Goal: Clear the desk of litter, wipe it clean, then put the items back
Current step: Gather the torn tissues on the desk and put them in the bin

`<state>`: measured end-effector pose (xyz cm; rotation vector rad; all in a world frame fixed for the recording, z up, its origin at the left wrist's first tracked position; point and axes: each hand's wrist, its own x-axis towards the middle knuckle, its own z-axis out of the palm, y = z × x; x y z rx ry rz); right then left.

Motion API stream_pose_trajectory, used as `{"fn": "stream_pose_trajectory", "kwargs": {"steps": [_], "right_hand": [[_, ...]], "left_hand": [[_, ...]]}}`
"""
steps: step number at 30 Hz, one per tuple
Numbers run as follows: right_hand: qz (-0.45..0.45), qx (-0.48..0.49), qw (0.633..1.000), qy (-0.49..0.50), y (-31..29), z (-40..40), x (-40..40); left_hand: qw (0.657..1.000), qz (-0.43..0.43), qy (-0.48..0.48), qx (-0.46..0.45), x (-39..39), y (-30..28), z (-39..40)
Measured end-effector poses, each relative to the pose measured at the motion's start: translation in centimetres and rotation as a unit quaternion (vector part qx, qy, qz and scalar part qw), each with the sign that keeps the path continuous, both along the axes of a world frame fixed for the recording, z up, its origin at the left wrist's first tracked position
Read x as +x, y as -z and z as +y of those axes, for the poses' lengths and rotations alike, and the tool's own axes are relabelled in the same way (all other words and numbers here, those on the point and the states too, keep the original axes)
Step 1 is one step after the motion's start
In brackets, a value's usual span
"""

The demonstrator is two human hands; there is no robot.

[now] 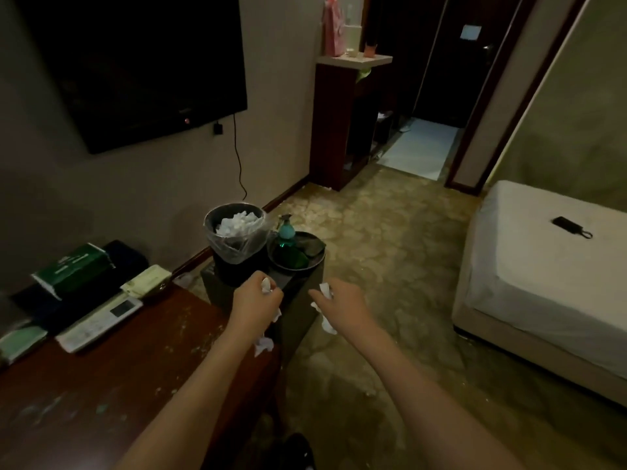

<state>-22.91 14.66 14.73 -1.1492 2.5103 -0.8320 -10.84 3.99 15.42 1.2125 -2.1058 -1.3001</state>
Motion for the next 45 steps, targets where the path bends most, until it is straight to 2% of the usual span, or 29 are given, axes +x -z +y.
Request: {"fn": "stream_pose_trajectory", "kwargs": {"steps": [7,12,19,25,28,31,38,40,43,45], "right_hand": [[-0.036,0.052,0.996,-0.065,1.6,-9.9,-10.6],[-0.030,0.028,0.997,-0.072,0.1,-17.2,-17.4],[-0.091,0.052,0.983,-0.149,2.3,-27.3,-21.9],[-0.142,0.089,0.963,-0.211,6.4,-38.1,-26.5],[-0.162,0.105,0.948,-0.252,7.6,-43.9,-29.0],[-0.172,0.112,0.940,-0.272,8.8,-48.4,-31.6],[-0.172,0.175,0.910,-0.336,13.6,-56.0,-34.2],[-0.171,0.187,0.899,-0.356,15.0,-57.2,-34.0],[-0.159,0.193,0.890,-0.382,16.6,-58.7,-33.1],[-0.159,0.197,0.883,-0.396,17.5,-59.5,-32.1]], "left_hand": [[0.997,0.028,-0.071,0.029,-9.8,1.7,-8.8],[0.991,0.052,-0.121,0.012,-15.9,1.3,-15.4],[0.974,0.082,-0.202,0.059,-19.8,4.4,-22.2],[0.947,0.061,-0.299,0.100,-23.2,7.6,-29.7],[0.926,0.045,-0.357,0.115,-25.3,8.2,-34.8],[0.896,0.055,-0.406,0.173,-27.2,9.5,-39.4],[0.803,0.106,-0.522,0.268,-29.8,14.5,-46.8],[0.775,0.091,-0.559,0.281,-30.1,15.8,-47.8],[0.763,0.052,-0.578,0.286,-30.0,17.2,-48.5],[0.777,0.011,-0.559,0.290,-29.8,17.7,-48.4]]}}
